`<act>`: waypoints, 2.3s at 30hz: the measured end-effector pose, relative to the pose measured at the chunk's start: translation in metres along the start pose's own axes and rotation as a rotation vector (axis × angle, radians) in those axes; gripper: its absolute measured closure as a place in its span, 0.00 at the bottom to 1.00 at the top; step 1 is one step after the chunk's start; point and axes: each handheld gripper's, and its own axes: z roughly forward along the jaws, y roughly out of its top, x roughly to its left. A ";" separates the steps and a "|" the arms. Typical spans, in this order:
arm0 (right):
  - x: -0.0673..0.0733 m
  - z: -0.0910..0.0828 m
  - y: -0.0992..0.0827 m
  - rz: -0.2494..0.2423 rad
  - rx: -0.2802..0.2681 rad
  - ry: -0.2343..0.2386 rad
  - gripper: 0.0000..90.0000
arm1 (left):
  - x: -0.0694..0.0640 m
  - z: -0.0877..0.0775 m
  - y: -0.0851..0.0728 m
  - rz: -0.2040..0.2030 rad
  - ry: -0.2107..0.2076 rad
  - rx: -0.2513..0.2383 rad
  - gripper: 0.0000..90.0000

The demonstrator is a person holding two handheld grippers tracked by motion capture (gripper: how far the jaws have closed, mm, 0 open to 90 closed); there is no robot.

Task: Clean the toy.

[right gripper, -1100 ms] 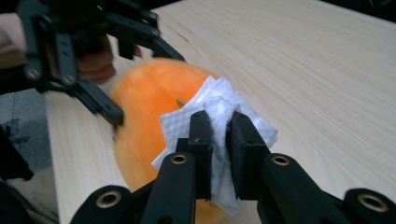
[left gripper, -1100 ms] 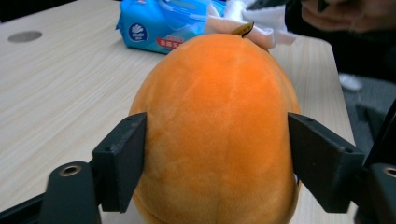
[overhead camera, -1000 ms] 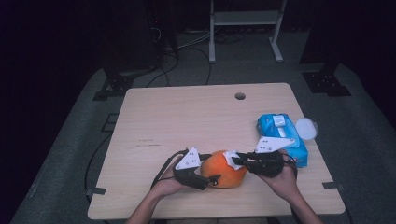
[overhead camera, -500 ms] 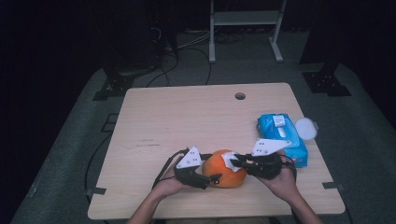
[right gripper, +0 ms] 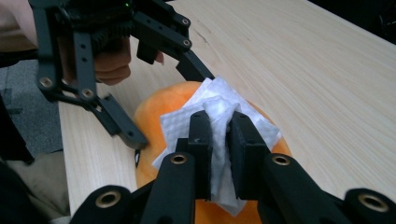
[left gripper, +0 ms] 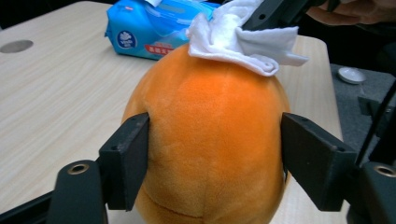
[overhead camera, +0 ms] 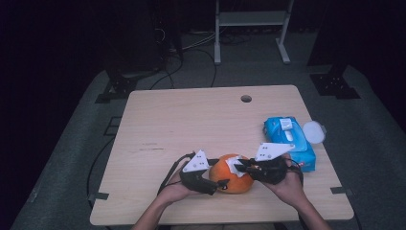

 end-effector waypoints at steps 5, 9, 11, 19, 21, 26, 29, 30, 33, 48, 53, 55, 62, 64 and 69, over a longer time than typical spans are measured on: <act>-0.009 -0.005 -0.008 0.032 0.017 -0.011 0.88 | 0.003 0.002 -0.004 -0.002 -0.001 -0.008 0.28; -0.006 -0.004 -0.005 0.021 0.014 -0.015 0.88 | 0.000 0.004 -0.002 0.029 0.028 -0.006 0.33; 0.001 -0.001 0.000 0.003 0.008 0.006 0.88 | -0.002 0.004 0.000 0.042 0.026 -0.005 0.33; -0.006 -0.002 -0.003 0.023 0.016 -0.029 0.88 | 0.008 0.005 -0.008 -0.042 0.027 0.036 0.22; -0.008 -0.005 -0.003 0.034 0.013 -0.034 0.88 | 0.005 0.007 -0.008 -0.005 0.035 0.029 0.33; 0.008 0.003 0.005 0.012 -0.008 0.016 0.88 | -0.004 0.009 -0.003 0.056 0.041 0.035 0.38; 0.023 0.010 0.013 -0.042 0.003 0.029 0.88 | -0.010 0.011 -0.002 0.097 0.042 0.044 0.38; 0.025 0.011 0.014 -0.050 0.005 0.020 0.88 | -0.011 0.012 -0.002 0.099 0.047 0.048 0.38; 0.019 0.008 0.015 -0.043 0.012 -0.020 0.88 | -0.008 0.012 -0.005 0.089 0.052 0.058 0.38; 0.017 0.009 0.012 -0.027 0.039 0.023 0.89 | -0.016 0.018 0.000 0.061 0.056 0.019 0.35; 0.026 0.013 0.018 -0.065 0.041 -0.014 0.89 | -0.022 0.020 0.000 0.101 0.066 0.029 0.36; 0.021 0.010 0.018 -0.047 0.039 -0.033 0.89 | -0.021 0.019 -0.002 0.101 0.061 0.035 0.37; -0.008 -0.013 0.003 0.038 0.049 -0.081 0.89 | -0.015 0.018 -0.007 0.067 0.040 0.040 0.36; -0.011 -0.014 -0.002 0.061 0.051 -0.065 0.89 | -0.014 0.019 -0.005 0.045 0.034 0.035 0.32; 0.003 -0.003 0.003 0.038 0.054 -0.009 0.89 | -0.013 0.019 0.001 -0.008 0.035 -0.016 0.18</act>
